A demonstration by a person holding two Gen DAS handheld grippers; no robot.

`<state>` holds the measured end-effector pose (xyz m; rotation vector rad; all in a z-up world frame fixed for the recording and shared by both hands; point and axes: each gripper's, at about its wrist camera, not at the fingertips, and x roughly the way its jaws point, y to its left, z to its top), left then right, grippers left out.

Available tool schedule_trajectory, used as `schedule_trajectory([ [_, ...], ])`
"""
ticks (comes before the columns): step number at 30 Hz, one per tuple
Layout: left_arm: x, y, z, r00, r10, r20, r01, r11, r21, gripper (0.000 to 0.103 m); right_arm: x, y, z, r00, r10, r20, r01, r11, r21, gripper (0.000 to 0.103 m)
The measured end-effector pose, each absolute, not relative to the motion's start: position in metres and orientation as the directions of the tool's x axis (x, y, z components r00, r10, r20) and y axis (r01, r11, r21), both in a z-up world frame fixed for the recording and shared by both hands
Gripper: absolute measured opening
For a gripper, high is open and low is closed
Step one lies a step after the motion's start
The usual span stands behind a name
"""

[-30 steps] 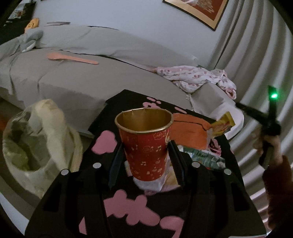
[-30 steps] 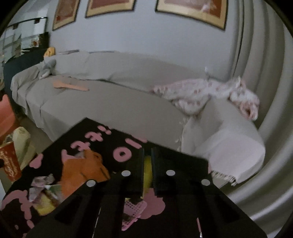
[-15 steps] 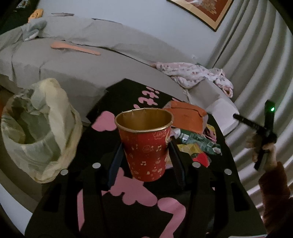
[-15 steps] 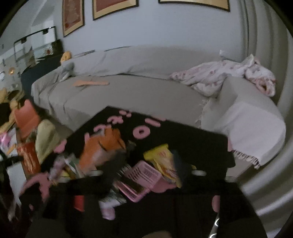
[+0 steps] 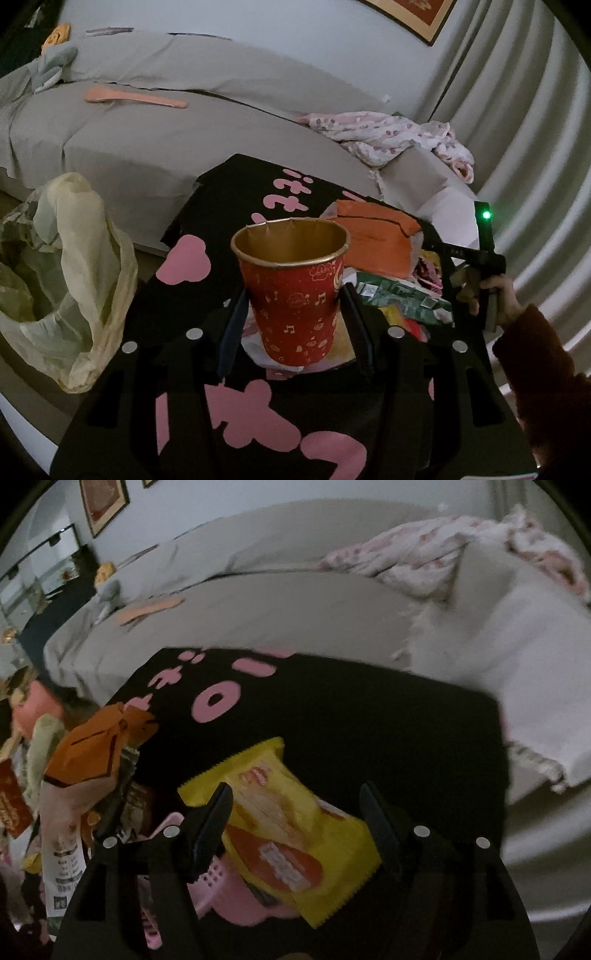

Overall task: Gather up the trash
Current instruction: 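Grasp the yellow snack packet with the right tool while the left tool holds the red cup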

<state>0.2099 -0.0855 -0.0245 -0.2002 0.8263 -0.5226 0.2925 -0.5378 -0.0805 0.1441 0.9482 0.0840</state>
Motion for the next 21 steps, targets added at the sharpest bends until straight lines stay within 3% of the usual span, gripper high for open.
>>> schedule_trajectory([
  [10, 0.226, -0.087, -0.037, 0.537, -0.516, -0.667, 0.341, 0.856, -0.388, 0.049, 0.300, -0.520, -0.095, 0.519, 0.062, -0.853, -0.047, 0.998, 0.044, 0.066],
  [11, 0.226, -0.087, -0.037, 0.536, -0.518, -0.667, 0.341, 0.855, -0.390, 0.049, 0.299, -0.518, -0.095, 0.520, 0.059, -0.852, -0.055, 0.998, 0.036, 0.062],
  [13, 0.225, -0.086, -0.037, 0.535, -0.517, -0.668, 0.337, 0.856, -0.392, 0.049, 0.292, -0.515, -0.093, 0.515, 0.040, -0.856, -0.068, 0.998, 0.006, 0.036],
  [15, 0.224, -0.082, -0.038, 0.536, -0.513, -0.670, 0.329, 0.858, -0.394, 0.049, 0.283, -0.516, -0.090, 0.504, 0.042, -0.863, -0.066, 0.998, 0.010, 0.021],
  [21, 0.223, -0.069, -0.040, 0.548, -0.509, -0.664, 0.295, 0.860, -0.416, 0.049, 0.234, -0.527, -0.056, 0.586, 0.033, -0.810, 0.022, 0.998, 0.056, 0.012],
])
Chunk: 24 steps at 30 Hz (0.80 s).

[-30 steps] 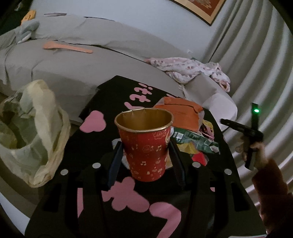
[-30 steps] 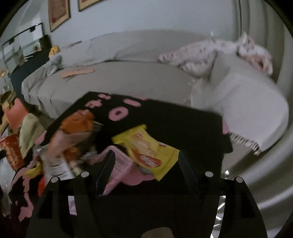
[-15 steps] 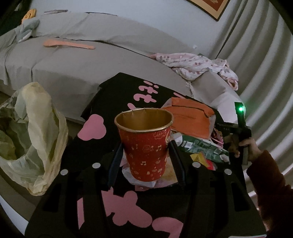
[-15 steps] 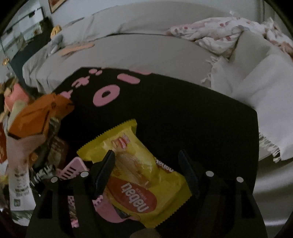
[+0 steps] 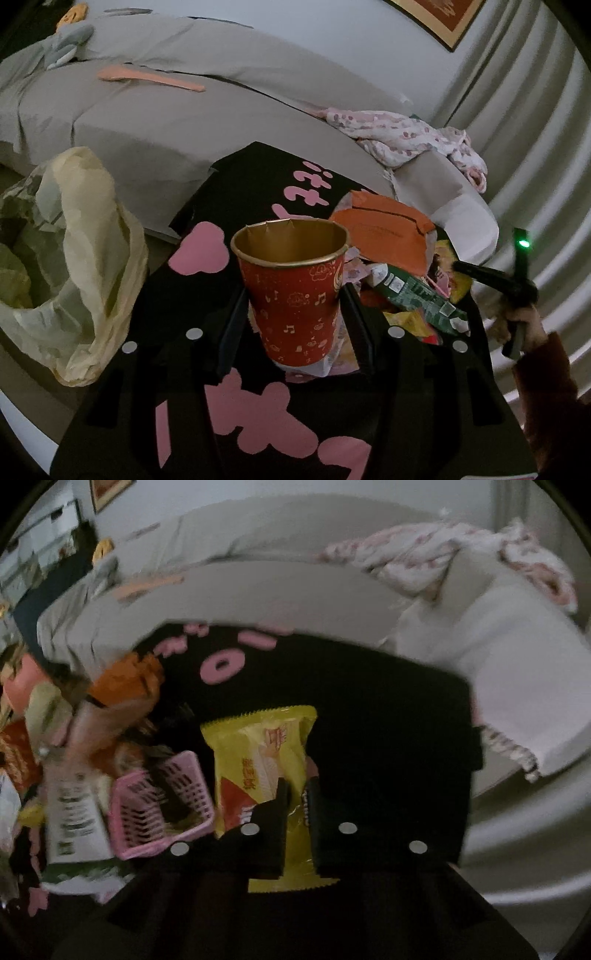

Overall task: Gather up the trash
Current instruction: 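Grasp the yellow snack packet with the right tool while the left tool holds the red cup, then release the red cup into the plastic bag with the left tool while the right holds the packet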

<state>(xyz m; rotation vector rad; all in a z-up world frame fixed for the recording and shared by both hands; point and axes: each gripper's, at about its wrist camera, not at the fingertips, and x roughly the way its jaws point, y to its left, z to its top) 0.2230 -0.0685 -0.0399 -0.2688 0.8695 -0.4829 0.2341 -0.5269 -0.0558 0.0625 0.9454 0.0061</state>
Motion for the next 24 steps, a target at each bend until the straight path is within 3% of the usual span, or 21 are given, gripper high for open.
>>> schedule_trajectory([
  [6, 0.210, -0.056, -0.029, 0.579, -0.515, -0.632, 0.299, 0.855, -0.424, 0.049, 0.187, -0.517, 0.005, 0.706, -0.002, -0.708, 0.063, 0.996, 0.060, 0.011],
  [12, 0.191, -0.036, -0.012, 0.624, -0.499, -0.601, 0.294, 0.863, -0.411, 0.049, 0.163, -0.465, 0.048, 0.773, 0.057, -0.632, -0.027, 0.998, 0.057, 0.011],
  [24, 0.155, 0.037, 0.008, 0.718, -0.395, -0.573, 0.201, 0.906, -0.373, 0.049, 0.152, -0.332, 0.071, 0.784, 0.248, -0.568, -0.260, 0.964, 0.061, 0.011],
])
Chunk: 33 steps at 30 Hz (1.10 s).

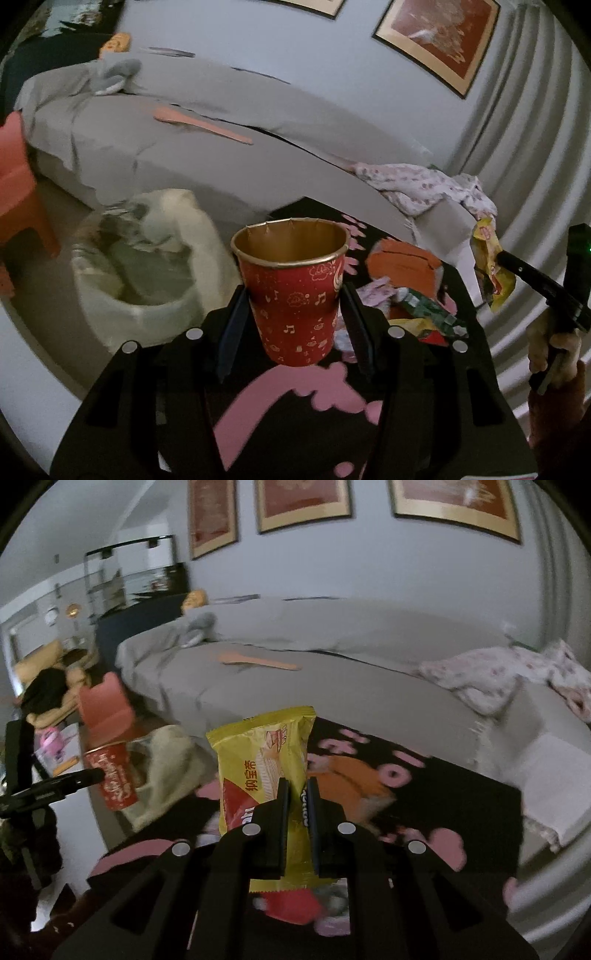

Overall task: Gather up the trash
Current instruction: 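Release the red cup into the plastic bag with the left tool while the right holds the packet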

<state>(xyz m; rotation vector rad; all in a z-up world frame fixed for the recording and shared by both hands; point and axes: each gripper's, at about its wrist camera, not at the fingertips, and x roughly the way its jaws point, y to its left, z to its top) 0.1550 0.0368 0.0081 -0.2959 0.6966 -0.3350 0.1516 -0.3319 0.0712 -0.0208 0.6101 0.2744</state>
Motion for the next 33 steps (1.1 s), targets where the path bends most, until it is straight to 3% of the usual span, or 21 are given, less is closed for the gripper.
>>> schedule_trajectory([
  [4, 0.156, 0.074, 0.010, 0.763, -0.325, -0.558, 0.134, 0.925, -0.356, 0.049, 0.155, -0.290, 0.071, 0.773, 0.282, -0.568, -0.327, 0.945, 0.024, 0.011],
  [8, 0.170, 0.117, 0.019, 0.843, -0.158, -0.514, 0.015, 0.962, -0.272, 0.049, 0.167, -0.266, 0.062, 0.752, 0.313, -0.581, -0.365, 0.930, 0.029, 0.011],
  [12, 0.198, 0.146, 0.014, 0.857, -0.097, -0.507, -0.064, 0.955, -0.291, 0.048, 0.181, -0.255, 0.047, 0.728, 0.327, -0.602, -0.379, 0.925, 0.045, 0.011],
  [22, 0.264, 0.167, -0.024, 0.819, -0.171, -0.548, -0.046, 0.932, -0.359, 0.043, 0.203, -0.253, 0.016, 0.684, 0.316, -0.658, -0.358, 0.931, 0.075, 0.011],
  [33, 0.250, 0.169, -0.029, 0.799, -0.181, -0.574, -0.076, 0.916, -0.394, 0.046, 0.220, -0.225, 0.010, 0.657, 0.366, -0.659, -0.402, 0.910, 0.105, 0.011],
])
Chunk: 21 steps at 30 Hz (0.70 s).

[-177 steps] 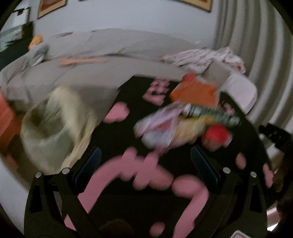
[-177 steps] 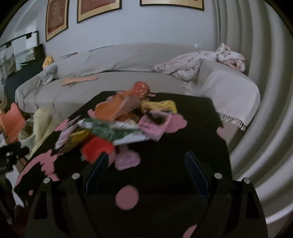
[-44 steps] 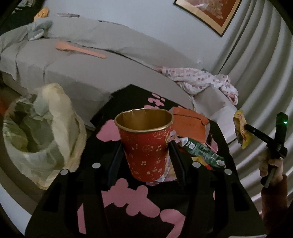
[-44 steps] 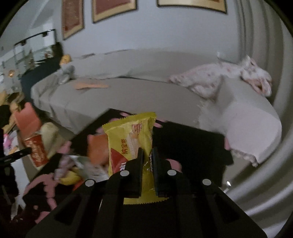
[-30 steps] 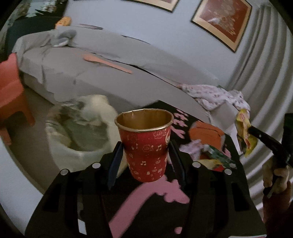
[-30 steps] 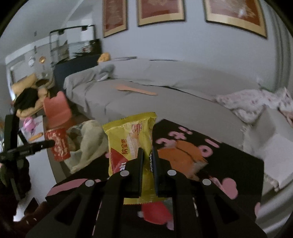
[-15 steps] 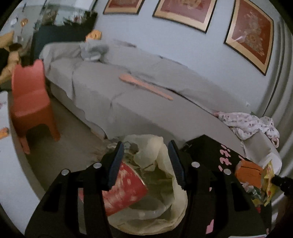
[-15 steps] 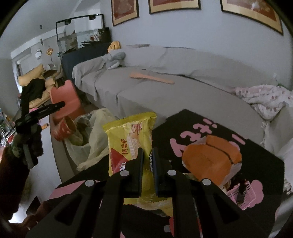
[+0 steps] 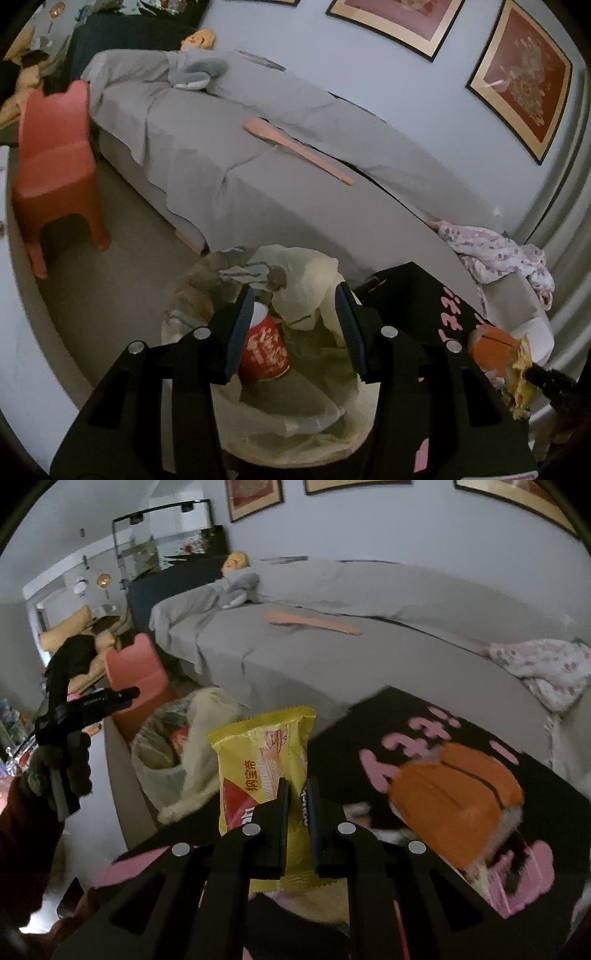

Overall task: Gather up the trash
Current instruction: 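Release the red cup into the plastic bag with the left tool while the right holds the packet, then move the yellow packet over the plastic bag and open the right tool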

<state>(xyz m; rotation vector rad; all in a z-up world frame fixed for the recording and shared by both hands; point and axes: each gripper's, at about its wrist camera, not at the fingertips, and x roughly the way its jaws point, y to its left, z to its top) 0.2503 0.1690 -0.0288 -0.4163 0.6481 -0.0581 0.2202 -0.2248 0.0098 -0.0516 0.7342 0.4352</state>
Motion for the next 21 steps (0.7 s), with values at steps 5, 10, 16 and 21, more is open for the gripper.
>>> schedule_trajectory([
  [5, 0.205, 0.172, -0.018, 0.829, -0.110, -0.549, -0.146, 0.904, -0.402, 0.059, 0.247, -0.172, 0.016, 0.619, 0.469, -0.630, -0.488, 0.858, 0.159, 0.011],
  [10, 0.156, 0.179, -0.013, 0.852, -0.028, -0.523, -0.207, 0.899, -0.386, 0.063, 0.281, -0.085, 0.009, 0.550, 0.555, -0.624, -0.591, 0.786, 0.178, 0.011],
  [16, 0.118, 0.182, -0.016, 0.863, -0.023, -0.504, -0.203, 0.899, -0.389, 0.065, 0.309, -0.005, -0.021, 0.500, 0.548, -0.671, -0.639, 0.756, 0.142, 0.011],
  [21, 0.112, 0.194, -0.021, 0.865, -0.034, -0.501, -0.215, 0.877, -0.430, 0.066, 0.319, 0.023, -0.043, 0.478, 0.529, -0.702, -0.649, 0.750, 0.123, 0.014],
])
